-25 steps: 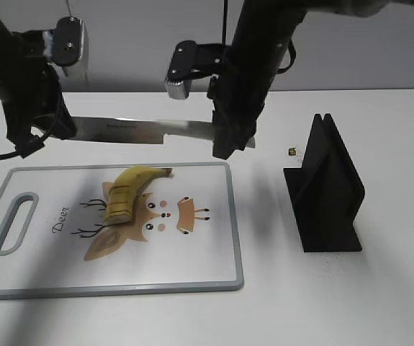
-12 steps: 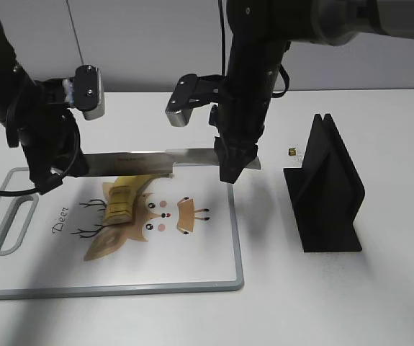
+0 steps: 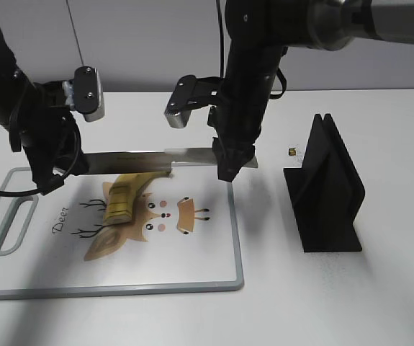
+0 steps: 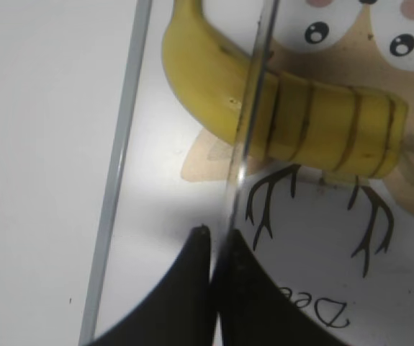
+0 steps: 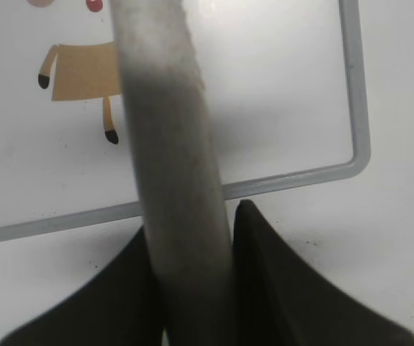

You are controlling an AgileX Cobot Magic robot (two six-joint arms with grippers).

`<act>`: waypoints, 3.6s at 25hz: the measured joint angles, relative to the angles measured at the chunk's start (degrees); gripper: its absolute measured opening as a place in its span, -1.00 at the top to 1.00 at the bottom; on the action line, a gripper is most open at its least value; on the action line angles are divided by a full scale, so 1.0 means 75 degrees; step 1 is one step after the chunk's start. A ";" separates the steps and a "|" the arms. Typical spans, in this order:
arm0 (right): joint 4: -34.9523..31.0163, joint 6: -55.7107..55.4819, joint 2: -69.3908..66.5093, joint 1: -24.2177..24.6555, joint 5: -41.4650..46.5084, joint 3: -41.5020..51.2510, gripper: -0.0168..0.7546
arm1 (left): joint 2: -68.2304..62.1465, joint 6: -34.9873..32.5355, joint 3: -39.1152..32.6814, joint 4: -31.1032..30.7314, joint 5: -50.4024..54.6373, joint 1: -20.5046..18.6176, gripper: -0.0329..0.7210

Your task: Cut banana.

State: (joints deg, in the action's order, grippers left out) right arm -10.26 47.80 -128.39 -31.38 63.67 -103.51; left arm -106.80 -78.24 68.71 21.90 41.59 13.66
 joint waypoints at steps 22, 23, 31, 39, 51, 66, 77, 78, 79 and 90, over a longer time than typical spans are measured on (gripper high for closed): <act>0.0100 0.0000 -0.0124 0.0000 -0.0192 0.0014 0.42 | -0.0420 0.0000 0.0007 0.0261 -0.0002 -0.0007 0.92; 0.0092 0.0000 -0.0178 0.0000 -0.0192 0.0014 0.42 | -0.0459 0.0000 0.0016 0.0261 0.0006 -0.0007 0.92; -0.0089 0.0007 -0.0966 0.0024 -0.0392 -0.0058 0.40 | -0.1158 -0.0020 0.0146 0.0309 -0.0092 -0.0022 0.91; -0.0153 -0.0007 -0.1039 0.0039 -0.0267 -0.0165 0.40 | -0.1158 -0.0027 0.0182 0.0358 -0.0048 -0.0054 0.91; -0.0092 -0.0127 -0.0404 0.0025 -0.0290 0.0000 0.39 | -0.0384 0.0004 0.0002 0.0137 -0.0016 -0.0022 0.91; 0.0010 -0.0172 0.0549 0.0001 0.0090 0.0000 0.39 | 0.0740 0.0045 0.0002 0.0123 0.0568 -0.0014 0.92; -0.0086 0.0190 0.1704 -0.0036 0.0759 0.0000 0.40 | 0.2105 0.0129 0.0002 0.0393 0.1411 0.0009 0.83; -0.0115 0.0223 0.1808 -0.0036 0.0801 0.0000 0.41 | 0.2280 0.0156 0.0002 0.0434 0.1412 0.0009 0.74; -0.0139 0.0251 0.1881 -0.0036 0.0857 0.0000 0.42 | 0.2421 0.0187 0.0002 0.0457 0.1412 0.0009 0.65; -0.0122 0.0204 0.2483 0.0003 0.0875 0.0009 0.54 | 0.3929 0.0243 -0.0005 0.0862 0.1407 0.0002 -0.80</act>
State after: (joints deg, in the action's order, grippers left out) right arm -11.17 49.34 -109.77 -31.36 70.24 -103.44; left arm -77.33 -76.42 68.67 28.37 52.14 13.68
